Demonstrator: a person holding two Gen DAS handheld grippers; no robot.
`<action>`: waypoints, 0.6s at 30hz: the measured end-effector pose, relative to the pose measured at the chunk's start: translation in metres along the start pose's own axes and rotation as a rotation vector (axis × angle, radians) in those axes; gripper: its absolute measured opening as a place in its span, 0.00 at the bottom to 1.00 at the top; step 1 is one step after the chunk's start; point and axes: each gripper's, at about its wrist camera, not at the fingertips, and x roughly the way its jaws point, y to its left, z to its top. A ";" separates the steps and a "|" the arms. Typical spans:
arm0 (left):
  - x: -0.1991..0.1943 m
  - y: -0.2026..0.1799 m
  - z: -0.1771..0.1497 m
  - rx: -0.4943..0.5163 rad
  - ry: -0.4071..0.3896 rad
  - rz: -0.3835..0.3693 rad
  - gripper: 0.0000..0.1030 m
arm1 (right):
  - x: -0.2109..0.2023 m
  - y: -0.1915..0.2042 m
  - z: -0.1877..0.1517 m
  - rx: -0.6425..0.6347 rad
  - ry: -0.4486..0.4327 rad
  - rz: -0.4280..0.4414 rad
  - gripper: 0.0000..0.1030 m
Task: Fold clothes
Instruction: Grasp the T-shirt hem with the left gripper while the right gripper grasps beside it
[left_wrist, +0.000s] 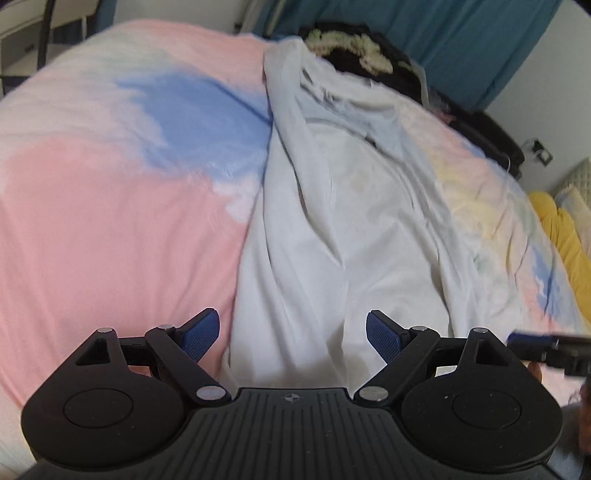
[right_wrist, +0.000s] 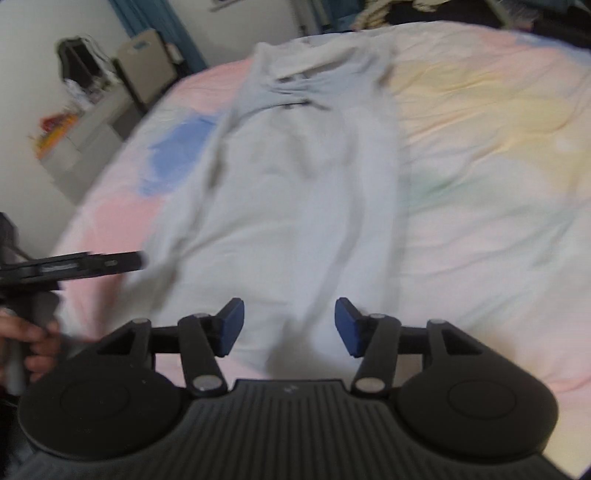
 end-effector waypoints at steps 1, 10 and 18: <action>0.004 0.000 0.000 0.003 0.026 -0.001 0.86 | 0.001 -0.013 0.003 0.050 0.021 -0.033 0.57; 0.026 -0.012 -0.014 0.097 0.179 0.013 0.87 | 0.062 -0.005 -0.006 -0.023 0.274 -0.004 0.57; -0.007 -0.001 -0.010 0.030 0.128 -0.021 0.15 | 0.037 0.006 -0.012 -0.052 0.197 0.056 0.09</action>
